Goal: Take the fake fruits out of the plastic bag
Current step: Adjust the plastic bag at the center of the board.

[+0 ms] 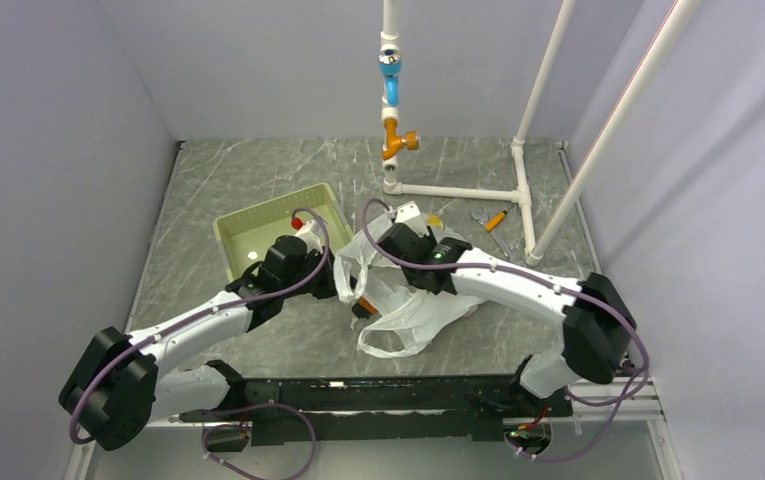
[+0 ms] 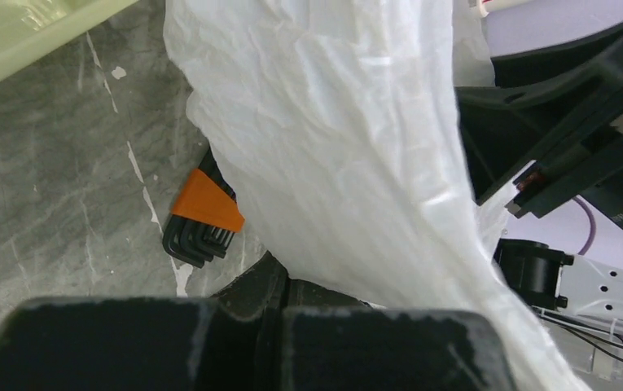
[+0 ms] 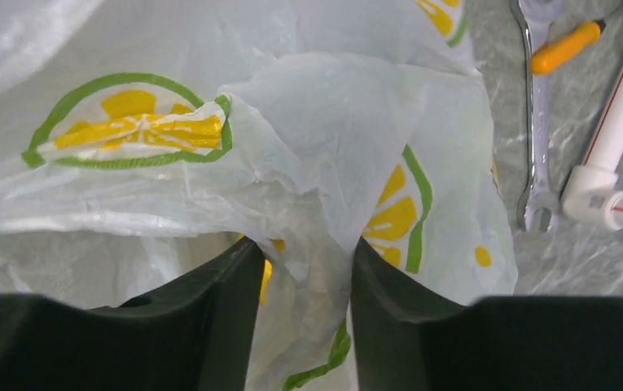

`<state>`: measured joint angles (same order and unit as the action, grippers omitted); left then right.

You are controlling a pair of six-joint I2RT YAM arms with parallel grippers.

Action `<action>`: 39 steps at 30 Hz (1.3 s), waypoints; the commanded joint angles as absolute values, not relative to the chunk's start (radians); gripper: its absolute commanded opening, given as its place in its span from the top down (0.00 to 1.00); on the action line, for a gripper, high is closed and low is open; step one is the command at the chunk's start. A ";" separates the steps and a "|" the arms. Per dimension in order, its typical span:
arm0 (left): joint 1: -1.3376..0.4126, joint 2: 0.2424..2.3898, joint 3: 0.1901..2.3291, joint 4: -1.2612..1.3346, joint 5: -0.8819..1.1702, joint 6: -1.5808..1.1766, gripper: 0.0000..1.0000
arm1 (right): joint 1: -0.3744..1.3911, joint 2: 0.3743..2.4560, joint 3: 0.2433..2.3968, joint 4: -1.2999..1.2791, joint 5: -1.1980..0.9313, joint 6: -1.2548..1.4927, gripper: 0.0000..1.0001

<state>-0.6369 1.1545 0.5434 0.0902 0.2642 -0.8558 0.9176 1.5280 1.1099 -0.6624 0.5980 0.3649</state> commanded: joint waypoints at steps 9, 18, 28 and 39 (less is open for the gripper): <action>-0.641 1.109 0.520 0.102 0.253 -0.870 1.00 | 0.833 1.110 0.970 -0.471 0.432 0.276 0.85; -0.641 1.083 0.498 0.063 0.221 -0.858 1.00 | 0.577 0.901 0.874 -0.319 0.093 0.306 1.00; -0.635 1.217 0.726 0.002 0.282 -0.783 1.00 | 0.541 0.998 1.200 -0.438 0.203 0.236 1.00; -0.581 1.262 0.734 -0.043 0.290 -0.754 1.00 | 0.540 0.925 0.990 -0.271 -0.092 0.225 1.00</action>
<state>-0.5949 1.2522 0.7700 -0.0315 0.2676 -0.7776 0.5438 0.9668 1.1263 -0.3595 0.0811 0.2279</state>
